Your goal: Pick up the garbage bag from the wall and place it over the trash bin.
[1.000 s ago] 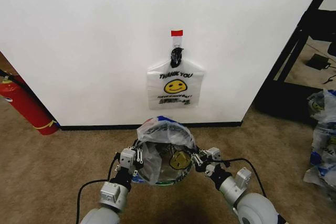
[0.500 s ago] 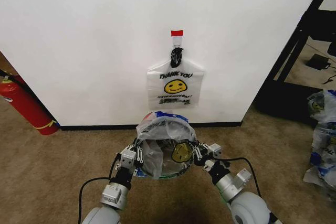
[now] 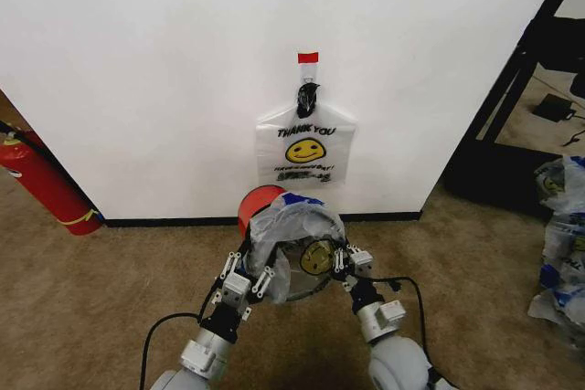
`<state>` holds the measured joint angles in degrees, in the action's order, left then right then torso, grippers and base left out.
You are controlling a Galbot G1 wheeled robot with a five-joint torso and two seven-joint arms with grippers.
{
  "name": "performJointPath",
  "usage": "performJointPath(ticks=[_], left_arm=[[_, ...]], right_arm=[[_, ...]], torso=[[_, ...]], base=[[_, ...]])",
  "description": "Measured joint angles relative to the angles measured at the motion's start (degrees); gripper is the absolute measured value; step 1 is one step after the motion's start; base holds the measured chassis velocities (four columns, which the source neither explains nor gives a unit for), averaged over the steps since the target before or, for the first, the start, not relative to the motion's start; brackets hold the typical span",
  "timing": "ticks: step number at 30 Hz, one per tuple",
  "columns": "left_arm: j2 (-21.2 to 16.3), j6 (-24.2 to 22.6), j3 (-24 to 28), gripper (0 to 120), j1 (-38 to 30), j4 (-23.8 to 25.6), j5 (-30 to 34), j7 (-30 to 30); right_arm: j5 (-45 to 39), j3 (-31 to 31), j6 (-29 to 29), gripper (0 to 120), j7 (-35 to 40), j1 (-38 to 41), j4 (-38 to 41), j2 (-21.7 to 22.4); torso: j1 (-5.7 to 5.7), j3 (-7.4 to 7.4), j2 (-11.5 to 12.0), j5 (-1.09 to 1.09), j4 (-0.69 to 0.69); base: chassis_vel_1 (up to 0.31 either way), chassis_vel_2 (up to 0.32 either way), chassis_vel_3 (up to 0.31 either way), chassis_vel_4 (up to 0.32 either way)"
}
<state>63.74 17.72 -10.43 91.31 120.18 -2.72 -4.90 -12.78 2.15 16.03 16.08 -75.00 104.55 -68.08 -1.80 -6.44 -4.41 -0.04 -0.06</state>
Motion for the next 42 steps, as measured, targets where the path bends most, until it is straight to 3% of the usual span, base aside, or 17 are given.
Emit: performJointPath(ticks=[2, 3, 4, 5, 7, 13, 21, 27, 33, 38, 39, 42], left_arm=[[0.1, 0.0, 0.2, 71, 0.6, -0.5, -0.3, 0.4], [0.1, 0.1, -0.1, 75, 0.6, -0.9, -0.5, 0.0], [0.1, 0.1, -0.3, 78, 0.6, -1.3, -0.5, -0.4], [0.2, 0.1, -0.4, 84, 0.6, -2.0, -0.5, -0.8], [0.3, 0.1, -0.6, 90, 0.3, -2.6, -0.5, -1.4], [-0.5, 0.7, -0.8, 107, 1.4, -0.8, 0.1, -1.3], [-1.1, -0.9, 1.3, 114, 2.4, 1.3, 0.5, 0.9], [-0.1, -5.4, 3.2, 113, -0.2, -1.1, 2.1, 1.0], [0.8, -12.6, 6.3, 106, -2.9, -1.7, 10.6, -2.2], [2.7, -18.1, 8.6, 89, -5.9, -2.2, 18.8, -5.8], [2.7, -18.1, 8.6, 89, -5.9, -2.2, 18.8, -5.8], [3.9, -19.3, 8.9, 75, -8.1, -3.5, 21.1, -7.7]], right_arm=[[0.1, -0.1, 0.5, 1, 1.2, 0.2, 0.0, -0.6], [-0.2, -0.3, 0.6, 1, 1.9, 0.0, 0.0, -0.7], [-0.5, -0.4, 0.5, 1, 2.1, -0.2, 0.4, -0.7], [-1.2, -0.6, 0.3, 1, 2.3, -0.4, 1.2, -0.7], [-2.1, -0.7, -0.5, 1, 2.5, -0.9, 2.4, -0.4], [-3.5, -0.4, -1.6, 1, 3.1, -1.8, 3.9, 0.6], [-3.1, -0.2, 0.8, 1, -2.1, -1.1, 0.5, 0.8], [0.9, 0.3, 7.7, 1, -10.1, -0.3, -4.0, 0.7], [2.4, 1.1, 12.9, 1, -14.6, 0.3, -6.5, 0.5], [3.3, 1.5, 16.2, 1, -16.3, 1.4, -8.5, -0.3], [3.3, 1.5, 16.2, 1, -16.3, 1.4, -8.5, -0.3], [3.0, 1.3, 16.7, 1, -16.4, 1.9, -9.0, -0.6]], torso=[[0.00, -0.01, 0.0, -0.03, 0.00], [0.00, 0.00, 0.0, -0.10, -0.08], [0.01, 0.00, 0.0, -0.01, -0.08], [0.01, -0.01, 0.0, 0.06, -0.02], [0.01, 0.00, 0.0, -0.07, -0.03], [0.01, 0.00, 0.0, 0.02, -0.02], [0.01, 0.00, 0.0, 0.00, -0.02], [0.00, 0.00, 0.0, -0.01, -0.02], [0.00, 0.00, 0.0, -0.01, -0.03], [0.00, -0.01, 0.0, -0.01, -0.02], [0.00, -0.01, 0.0, -0.01, -0.02], [0.00, -0.01, 0.0, 0.00, -0.02]], base=[[0.000, 0.000, 0.000, 0.000], [0.000, 0.000, 0.000, 0.000], [0.000, 0.000, 0.000, 0.000], [0.000, 0.000, 0.000, 0.000], [0.000, 0.000, 0.000, 0.000], [0.000, 0.000, 0.000, 0.000], [0.000, 0.000, 0.000, 0.000], [0.000, 0.000, 0.000, 0.000], [0.000, 0.000, 0.000, 0.000], [0.000, 0.000, 0.000, 0.000], [0.000, 0.000, 0.000, 0.000], [0.000, 0.000, 0.000, 0.000]])
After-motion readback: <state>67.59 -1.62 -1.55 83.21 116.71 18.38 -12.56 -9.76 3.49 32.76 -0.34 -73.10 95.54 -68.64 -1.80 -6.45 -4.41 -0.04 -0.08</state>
